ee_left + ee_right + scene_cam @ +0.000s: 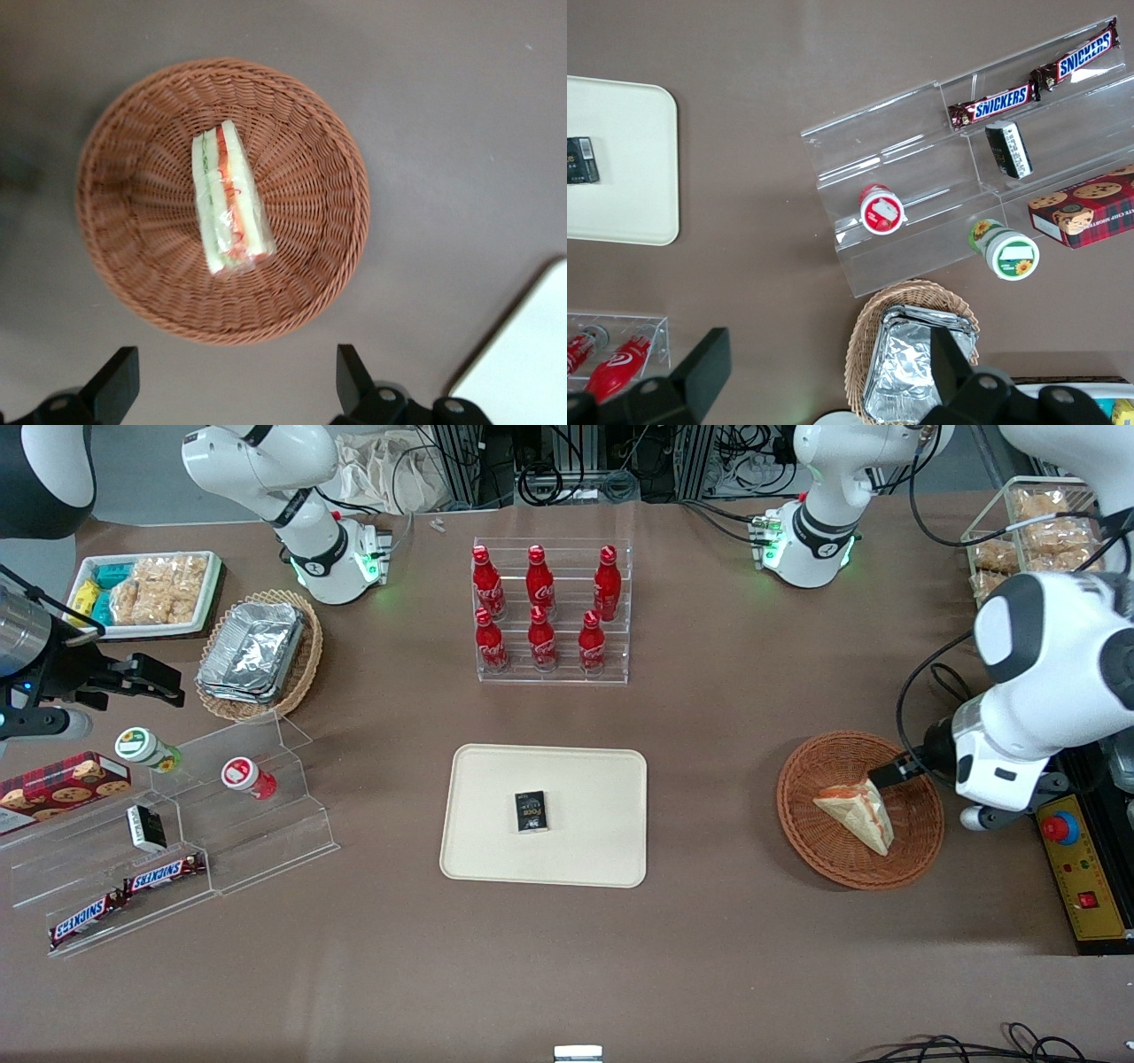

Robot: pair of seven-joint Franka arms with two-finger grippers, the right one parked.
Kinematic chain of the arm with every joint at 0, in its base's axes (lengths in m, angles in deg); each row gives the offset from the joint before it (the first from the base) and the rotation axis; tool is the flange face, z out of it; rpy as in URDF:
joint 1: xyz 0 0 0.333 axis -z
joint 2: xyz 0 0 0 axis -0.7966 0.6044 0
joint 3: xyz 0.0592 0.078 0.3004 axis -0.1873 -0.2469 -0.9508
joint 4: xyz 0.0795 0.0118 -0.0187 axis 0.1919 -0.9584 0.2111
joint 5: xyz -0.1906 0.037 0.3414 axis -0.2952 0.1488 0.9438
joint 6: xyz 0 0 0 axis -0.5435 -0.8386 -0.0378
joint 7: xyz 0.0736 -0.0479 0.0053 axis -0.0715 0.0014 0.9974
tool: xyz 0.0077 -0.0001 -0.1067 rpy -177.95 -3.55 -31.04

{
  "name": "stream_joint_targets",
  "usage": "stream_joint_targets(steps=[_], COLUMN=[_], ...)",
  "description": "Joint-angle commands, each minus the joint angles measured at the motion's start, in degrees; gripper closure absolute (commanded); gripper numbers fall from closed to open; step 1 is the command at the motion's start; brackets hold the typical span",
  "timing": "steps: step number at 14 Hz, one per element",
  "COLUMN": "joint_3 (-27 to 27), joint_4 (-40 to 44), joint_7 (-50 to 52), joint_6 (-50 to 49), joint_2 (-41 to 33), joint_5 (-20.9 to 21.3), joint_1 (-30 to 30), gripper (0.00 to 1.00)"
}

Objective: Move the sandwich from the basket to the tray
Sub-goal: 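Lower the left gripper over the sandwich in the wicker basket, then close the left gripper on the sandwich and lift it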

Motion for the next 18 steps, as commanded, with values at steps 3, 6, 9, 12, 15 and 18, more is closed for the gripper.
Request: stream_joint_targets(steps=[3, 6, 9, 12, 15, 18], joint_3=[0.04, -1.71, -2.16, -2.07, 2.56, 10.04], joint_4=[-11.00, -14.19, -13.67, -13.49, -7.80, -2.25], joint_7=[10.85, 12.44, 12.44, 12.27, 13.57, 16.15], joint_6=[20.47, 29.46, 30.18, 27.04, 13.61, 11.37], joint_2=[5.49, 9.71, 10.08, 5.18, 0.67, 3.90], joint_5=[-0.36, 0.08, 0.08, 0.17, -0.36, 1.39], joint_1=[-0.14, -0.31, -0.31, 0.12, 2.57, 7.40], gripper=[0.00, 0.01, 1.00, 1.00, 1.00, 1.00])
